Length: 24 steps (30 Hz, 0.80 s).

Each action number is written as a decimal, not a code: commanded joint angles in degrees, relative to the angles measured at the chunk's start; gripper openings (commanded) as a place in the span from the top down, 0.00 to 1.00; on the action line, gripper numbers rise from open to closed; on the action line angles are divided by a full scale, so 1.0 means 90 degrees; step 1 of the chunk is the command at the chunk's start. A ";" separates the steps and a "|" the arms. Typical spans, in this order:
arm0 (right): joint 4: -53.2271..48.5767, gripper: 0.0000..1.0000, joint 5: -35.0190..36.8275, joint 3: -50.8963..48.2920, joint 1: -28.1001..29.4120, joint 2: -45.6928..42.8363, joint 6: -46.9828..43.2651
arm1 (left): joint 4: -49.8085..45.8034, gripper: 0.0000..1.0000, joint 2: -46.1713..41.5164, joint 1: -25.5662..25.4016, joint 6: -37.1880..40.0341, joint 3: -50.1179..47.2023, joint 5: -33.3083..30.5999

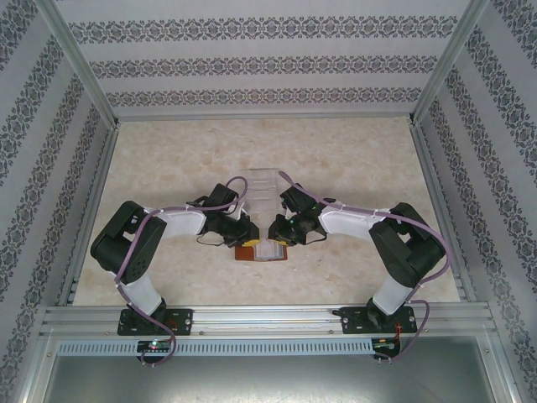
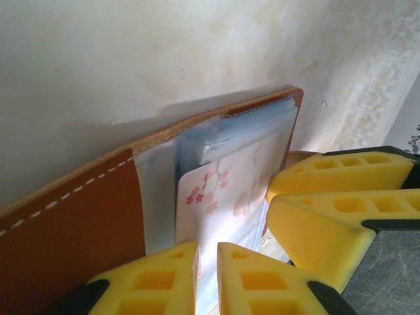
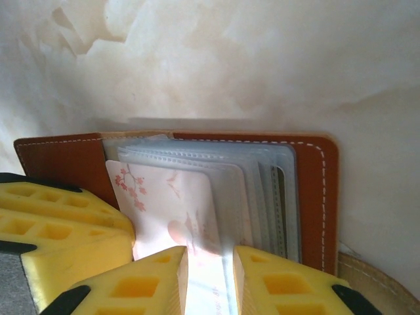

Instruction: Take the credit cards out of the card holder

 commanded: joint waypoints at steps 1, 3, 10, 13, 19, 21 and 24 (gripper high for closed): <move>-0.0466 0.73 0.0290 0.0087 0.0063 0.0104 -0.0183 | -0.0612 0.84 -0.0033 -0.0030 0.0305 0.0146 -0.0222; -0.0481 0.73 0.0291 0.0097 0.0064 0.0108 -0.0186 | -0.0659 0.84 -0.0048 -0.0032 0.0325 0.0182 -0.0222; -0.0519 0.73 0.0281 0.0116 0.0048 0.0064 -0.0205 | -0.0718 0.83 -0.0164 -0.0030 0.0300 0.0291 -0.0226; -0.0540 0.73 0.0272 0.0135 0.0052 0.0034 -0.0228 | -0.0655 0.81 -0.0271 -0.0030 0.0226 0.0338 -0.0199; -0.0529 0.73 0.0264 0.0126 0.0043 0.0015 -0.0234 | -0.0643 0.78 -0.0491 -0.0021 0.0118 0.0276 -0.0396; -0.0530 0.73 0.0254 0.0126 0.0043 0.0005 -0.0226 | -0.0761 0.77 -0.0519 -0.0020 0.0108 0.0279 -0.0531; -0.0525 0.73 0.0252 0.0124 0.0041 0.0007 -0.0229 | -0.0862 0.77 -0.0517 -0.0011 0.0127 0.0235 -0.0667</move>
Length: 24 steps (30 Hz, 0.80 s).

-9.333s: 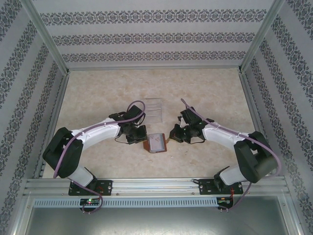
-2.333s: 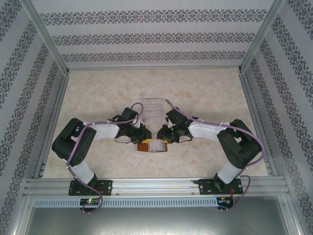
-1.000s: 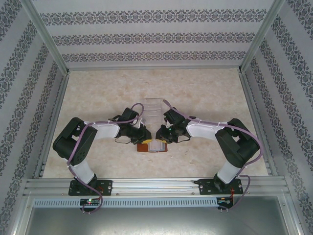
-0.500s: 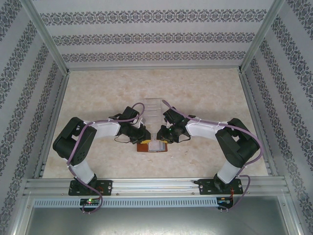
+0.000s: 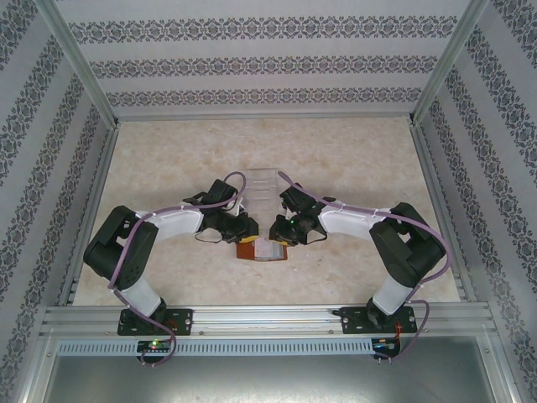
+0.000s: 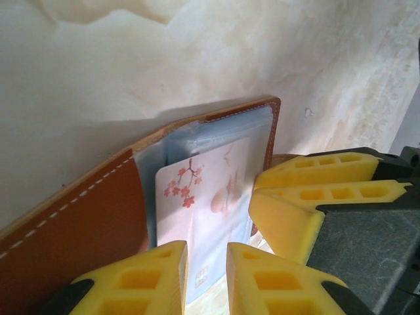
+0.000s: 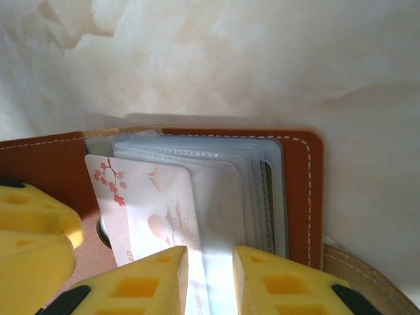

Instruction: Take the credit cards out of the card holder

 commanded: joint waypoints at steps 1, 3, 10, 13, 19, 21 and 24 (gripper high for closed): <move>-0.0308 0.73 0.0180 0.0058 0.0046 0.0004 -0.0085 | -0.0371 0.77 -0.0115 -0.0019 -0.0050 0.0051 -0.0253; -0.0304 0.73 0.0176 0.0049 0.0042 -0.0013 -0.0090 | -0.0450 0.77 -0.0048 -0.0013 -0.0034 0.0048 -0.0295; -0.0328 0.73 0.0189 0.0041 0.0046 -0.0053 -0.0078 | -0.0263 0.77 0.0217 -0.0011 -0.0061 -0.0039 -0.0120; -0.0326 0.73 0.0198 0.0039 0.0037 -0.0054 -0.0081 | -0.0219 0.77 0.0343 -0.0016 -0.0037 -0.0043 -0.0077; -0.0338 0.73 0.0198 0.0029 0.0042 -0.0074 -0.0062 | 0.0480 0.78 0.0473 -0.0012 -0.0264 -0.0263 0.0255; -0.0333 0.73 0.0208 0.0029 0.0046 -0.0074 -0.0064 | 0.0622 0.79 0.0504 -0.0012 -0.0320 -0.0312 0.0313; -0.0328 0.73 0.0188 0.0029 0.0046 -0.0049 -0.0052 | 0.0859 0.80 0.0543 -0.0016 -0.0400 -0.0375 0.0429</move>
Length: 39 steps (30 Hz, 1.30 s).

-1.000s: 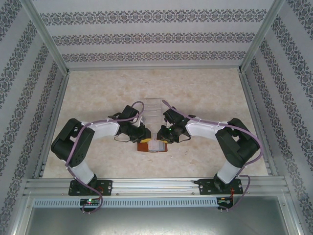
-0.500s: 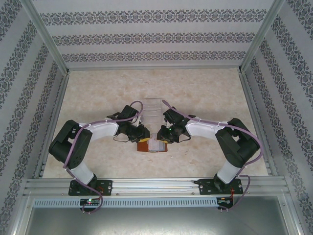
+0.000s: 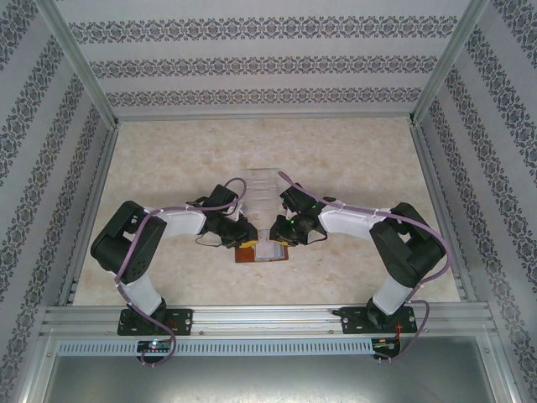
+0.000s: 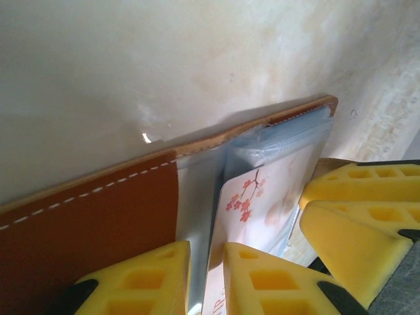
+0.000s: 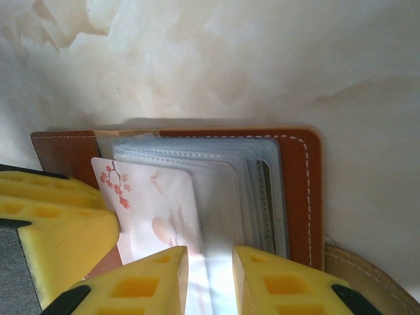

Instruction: Take the credit cards out of the card holder

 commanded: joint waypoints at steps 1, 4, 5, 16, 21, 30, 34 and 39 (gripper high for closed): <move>-0.0280 0.73 0.0182 0.0027 0.0041 -0.0043 -0.0060 | 0.0596 0.80 0.0142 -0.0011 -0.0247 -0.0182 0.0318; -0.0280 0.73 0.0179 0.0036 0.0043 -0.0032 -0.0054 | 0.1076 0.80 0.0195 -0.0012 -0.0461 -0.0304 0.0523; -0.0280 0.73 0.0185 0.0036 0.0046 -0.0032 -0.0057 | 0.1136 0.80 0.0220 -0.0011 -0.0492 -0.0319 0.0555; -0.0298 0.74 0.0267 -0.0012 0.0037 -0.0071 -0.0059 | 0.0500 0.89 -0.0001 -0.0011 -0.0167 -0.0221 0.0226; -0.0406 0.75 0.0369 0.0007 0.0028 -0.0054 -0.0091 | -0.0112 0.90 -0.0153 -0.0001 0.0156 -0.0082 0.0007; -0.0543 0.76 0.0440 0.0036 0.0025 -0.0061 -0.0150 | -0.1379 0.91 -0.0464 0.0017 0.0765 0.0202 -0.0455; -0.0563 0.76 0.0440 0.0046 0.0020 -0.0071 -0.0157 | -0.2241 0.92 -0.0607 0.0023 0.1144 0.0516 -0.0916; -0.0572 0.76 0.0440 0.0063 0.0021 -0.0081 -0.0160 | -0.3057 0.92 -0.0683 0.0027 0.1497 0.0836 -0.1323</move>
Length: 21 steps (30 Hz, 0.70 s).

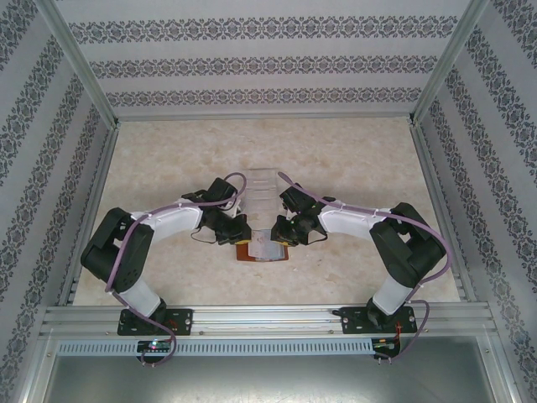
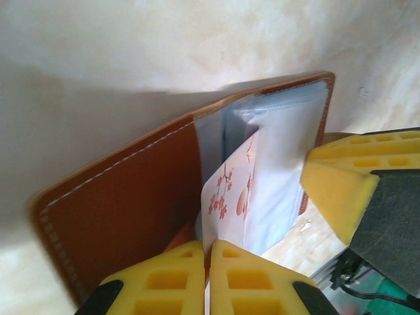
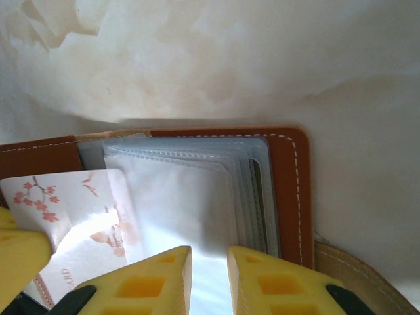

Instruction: Take the credit cards out of the card holder

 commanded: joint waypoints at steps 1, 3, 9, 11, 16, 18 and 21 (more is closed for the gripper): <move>-0.0454 0.76 0.0323 0.0041 0.0023 -0.0086 -0.0144 | -0.1181 0.92 -0.0107 0.0021 0.0495 0.0214 -0.0602; -0.0463 0.76 0.0321 0.0041 0.0023 -0.0094 -0.0137 | -0.1312 0.92 -0.0087 0.0025 0.0564 0.0295 -0.0631; -0.0473 0.76 0.0331 0.0027 0.0024 -0.0144 -0.0137 | -0.1310 0.92 0.0023 0.0010 0.0554 0.0391 -0.0539; -0.0473 0.76 0.0331 0.0015 0.0026 -0.0164 -0.0137 | -0.1135 0.91 0.0034 0.0004 0.0484 0.0391 -0.0371; -0.0465 0.76 0.0320 0.0022 0.0026 -0.0175 -0.0139 | -0.0678 0.87 0.0083 -0.0061 0.0226 0.0344 0.0067; -0.0464 0.76 0.0321 0.0023 0.0026 -0.0175 -0.0141 | -0.0531 0.86 0.0094 -0.0097 0.0131 0.0295 0.0181; -0.0464 0.76 0.0311 0.0041 0.0025 -0.0173 -0.0148 | -0.0445 0.84 0.0073 -0.0112 0.0055 0.0235 0.0285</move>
